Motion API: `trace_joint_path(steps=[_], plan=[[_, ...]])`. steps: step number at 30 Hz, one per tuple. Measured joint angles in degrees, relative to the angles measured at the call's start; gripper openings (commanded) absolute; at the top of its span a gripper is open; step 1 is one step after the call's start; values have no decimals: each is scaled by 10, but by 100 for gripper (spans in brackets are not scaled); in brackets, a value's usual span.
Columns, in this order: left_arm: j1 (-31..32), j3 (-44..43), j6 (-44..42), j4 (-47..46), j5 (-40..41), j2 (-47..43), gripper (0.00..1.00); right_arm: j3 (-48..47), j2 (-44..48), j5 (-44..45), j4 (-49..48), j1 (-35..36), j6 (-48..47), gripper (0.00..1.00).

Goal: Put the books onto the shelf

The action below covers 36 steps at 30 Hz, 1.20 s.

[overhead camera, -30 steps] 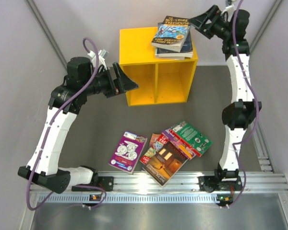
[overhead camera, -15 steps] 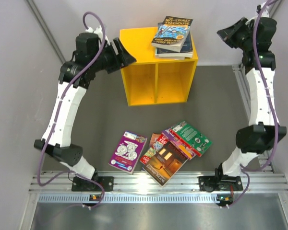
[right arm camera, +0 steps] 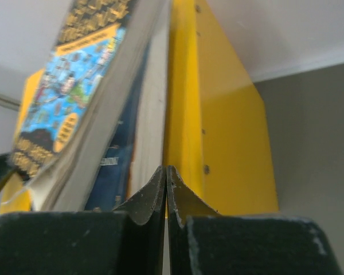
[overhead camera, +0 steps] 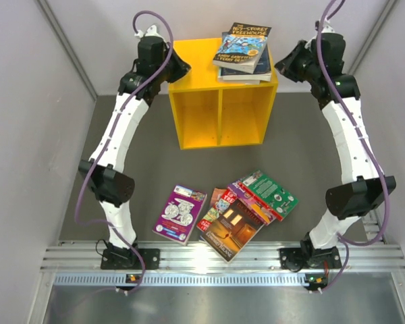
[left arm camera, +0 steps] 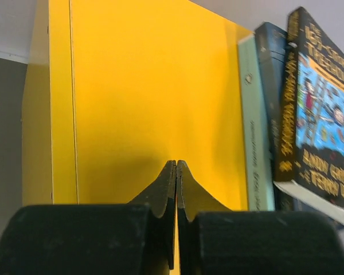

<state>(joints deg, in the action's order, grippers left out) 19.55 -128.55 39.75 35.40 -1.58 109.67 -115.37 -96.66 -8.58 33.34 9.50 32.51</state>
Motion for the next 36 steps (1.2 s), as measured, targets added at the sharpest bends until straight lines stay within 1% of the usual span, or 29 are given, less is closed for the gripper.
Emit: trace_joint_path(steps=[3,7,11,17,24,27,30,36], plan=[[2,-7,10,-35,22,35,0,-14,-13,48,44,9,-16,0],[9,-49,8,-67,43,75,0,-22,-15,86,79,10,-30,0],[21,-66,0,-104,65,94,0,-27,-15,99,94,17,-37,0],[55,-72,-34,-148,84,107,0,-52,-33,106,100,55,-49,0],[100,-78,-93,-153,97,110,0,-78,-63,117,110,69,-60,0],[115,-86,-126,-152,119,111,0,-87,-70,120,111,69,-62,0],[123,-89,-155,-152,138,111,0,-93,-75,120,112,69,-66,0],[135,-89,-184,-147,168,111,0,-93,-75,120,112,69,-70,0]])
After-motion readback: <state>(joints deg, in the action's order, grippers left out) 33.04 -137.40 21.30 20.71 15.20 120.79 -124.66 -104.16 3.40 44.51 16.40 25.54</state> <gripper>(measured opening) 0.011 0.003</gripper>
